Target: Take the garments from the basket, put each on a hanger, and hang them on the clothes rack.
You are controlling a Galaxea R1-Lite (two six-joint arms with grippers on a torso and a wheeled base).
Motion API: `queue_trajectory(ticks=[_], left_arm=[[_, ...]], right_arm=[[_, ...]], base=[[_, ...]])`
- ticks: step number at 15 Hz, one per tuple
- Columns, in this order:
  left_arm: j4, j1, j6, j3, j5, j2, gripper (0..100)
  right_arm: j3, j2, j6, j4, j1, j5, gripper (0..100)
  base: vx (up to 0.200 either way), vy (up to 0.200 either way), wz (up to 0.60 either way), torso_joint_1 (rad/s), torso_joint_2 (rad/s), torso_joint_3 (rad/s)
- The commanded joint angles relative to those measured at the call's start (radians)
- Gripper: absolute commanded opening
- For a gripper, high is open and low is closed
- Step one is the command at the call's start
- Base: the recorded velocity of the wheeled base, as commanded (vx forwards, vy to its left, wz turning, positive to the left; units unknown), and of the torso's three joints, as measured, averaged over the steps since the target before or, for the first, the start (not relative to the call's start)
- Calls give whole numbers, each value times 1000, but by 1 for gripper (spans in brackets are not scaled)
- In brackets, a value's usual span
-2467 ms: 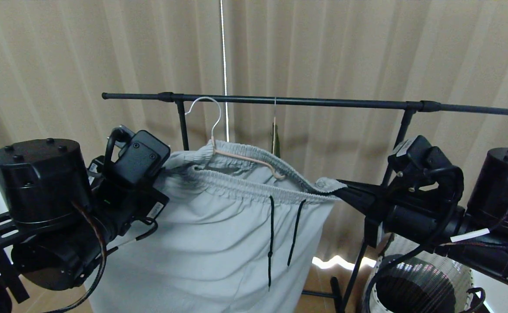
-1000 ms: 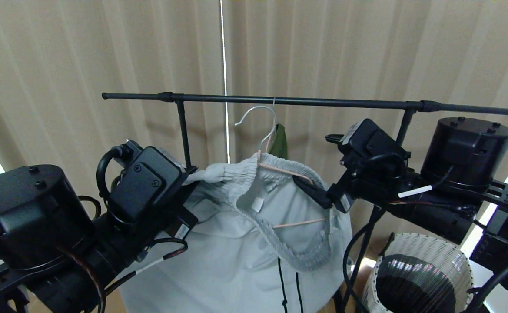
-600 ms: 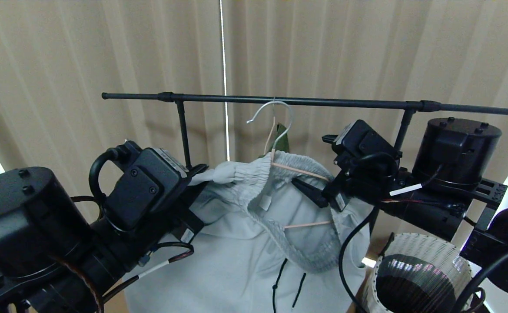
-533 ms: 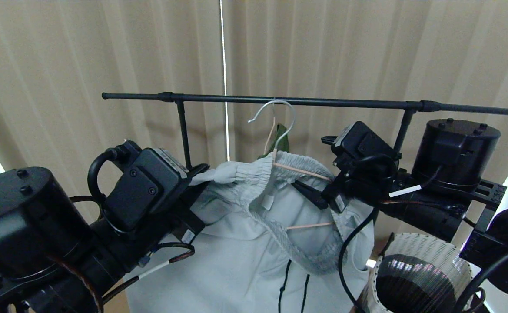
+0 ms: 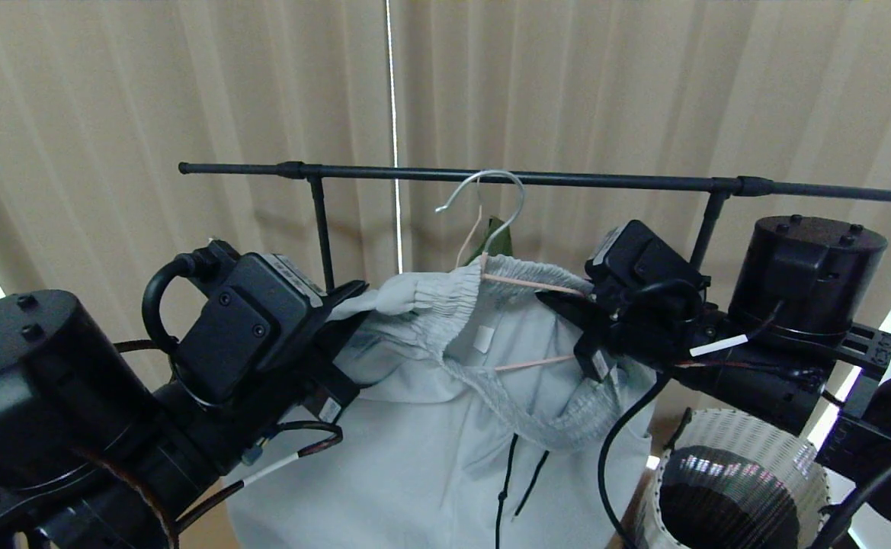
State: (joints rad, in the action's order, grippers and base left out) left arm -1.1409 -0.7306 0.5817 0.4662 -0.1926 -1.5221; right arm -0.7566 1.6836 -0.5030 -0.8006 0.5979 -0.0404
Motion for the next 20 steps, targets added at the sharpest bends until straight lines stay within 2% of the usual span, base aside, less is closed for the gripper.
queue_trajectory(ticks=[1, 8, 9, 13, 14, 15, 20], left_arm=[[0, 0, 0, -1, -2, -1, 0], [0, 4, -11, -37, -7, -1, 0], [0, 4, -11, -37, -7, -1, 100], [-2, 4, -49, -52, 1, 13, 100], [0, 4, -92, -64, 4, 40, 100], [0, 4, -105, -69, 4, 54, 100], [1, 5, -117, -147, 4, 134, 100]], right_arm=[[3, -10, -2, 1, 0, 2, 0], [31, -36, 0, 0, 0, 7, 0], [31, -41, 0, 0, 0, 7, 0], [40, -55, 1, 0, -3, 62, 0], [52, -70, 1, 1, -21, 83, 0], [57, -76, 1, 1, -38, 85, 0], [134, -140, 0, 1, -133, 94, 0]], base=[[0, 0, 0, 0, 0, 0], [0, 0, 0, 0, 0, 0], [0, 0, 0, 0, 0, 0], [0, 0, 0, 0, 0, 0], [0, 0, 0, 0, 0, 0], [0, 0, 0, 0, 0, 0], [0, 0, 0, 0, 0, 0]])
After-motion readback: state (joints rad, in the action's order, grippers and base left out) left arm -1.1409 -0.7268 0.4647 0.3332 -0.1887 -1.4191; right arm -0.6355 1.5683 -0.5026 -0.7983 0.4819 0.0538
